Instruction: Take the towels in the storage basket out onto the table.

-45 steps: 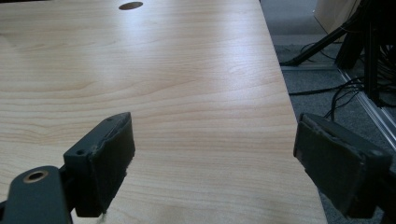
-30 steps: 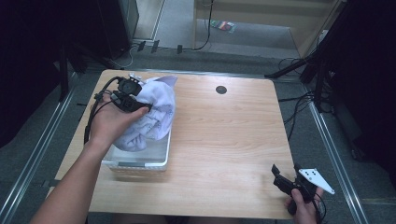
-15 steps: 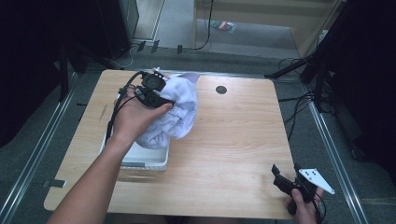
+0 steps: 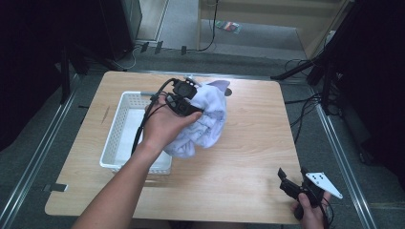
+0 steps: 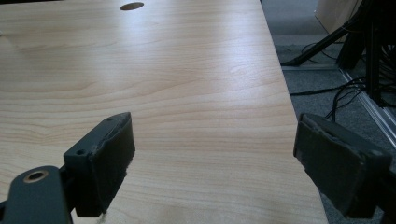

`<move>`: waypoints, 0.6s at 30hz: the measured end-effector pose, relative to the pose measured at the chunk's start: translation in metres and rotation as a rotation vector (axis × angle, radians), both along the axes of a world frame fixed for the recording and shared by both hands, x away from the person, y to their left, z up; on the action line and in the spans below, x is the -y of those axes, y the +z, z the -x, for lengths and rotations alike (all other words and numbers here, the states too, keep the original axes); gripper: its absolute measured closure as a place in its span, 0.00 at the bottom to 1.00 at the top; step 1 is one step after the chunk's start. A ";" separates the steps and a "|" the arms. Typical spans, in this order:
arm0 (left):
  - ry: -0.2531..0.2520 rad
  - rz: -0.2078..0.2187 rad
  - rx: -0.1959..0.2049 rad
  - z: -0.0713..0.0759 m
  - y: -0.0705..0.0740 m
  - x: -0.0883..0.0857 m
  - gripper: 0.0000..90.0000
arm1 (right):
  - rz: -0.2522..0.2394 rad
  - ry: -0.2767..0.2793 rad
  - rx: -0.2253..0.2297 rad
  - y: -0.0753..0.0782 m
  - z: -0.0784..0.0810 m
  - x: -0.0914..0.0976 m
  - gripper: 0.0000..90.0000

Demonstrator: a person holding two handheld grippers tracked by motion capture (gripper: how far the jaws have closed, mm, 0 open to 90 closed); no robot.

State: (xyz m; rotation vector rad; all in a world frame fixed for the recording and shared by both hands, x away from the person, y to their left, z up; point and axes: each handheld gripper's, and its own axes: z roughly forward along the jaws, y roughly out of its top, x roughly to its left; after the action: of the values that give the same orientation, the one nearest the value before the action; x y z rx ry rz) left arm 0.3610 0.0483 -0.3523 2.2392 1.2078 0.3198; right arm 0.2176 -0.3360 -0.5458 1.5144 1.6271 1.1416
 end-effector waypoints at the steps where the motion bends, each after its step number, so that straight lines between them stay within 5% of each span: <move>1: -0.005 -0.003 -0.001 0.000 -0.002 0.005 0.65 | 0.000 -0.001 0.000 0.000 0.000 0.000 0.14; 9: -0.029 0.014 -0.020 0.000 -0.027 0.038 0.65 | -0.001 0.001 0.002 0.000 0.000 0.000 0.14; 18: -0.026 0.020 -0.061 -0.002 -0.064 0.048 0.64 | -0.002 0.000 0.003 0.000 0.000 0.000 0.14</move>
State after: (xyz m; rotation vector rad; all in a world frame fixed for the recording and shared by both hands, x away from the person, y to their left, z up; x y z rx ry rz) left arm 0.3634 0.0006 -0.4161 2.2603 1.2070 0.2293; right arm 0.2174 -0.3362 -0.5457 1.5132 1.6243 1.1452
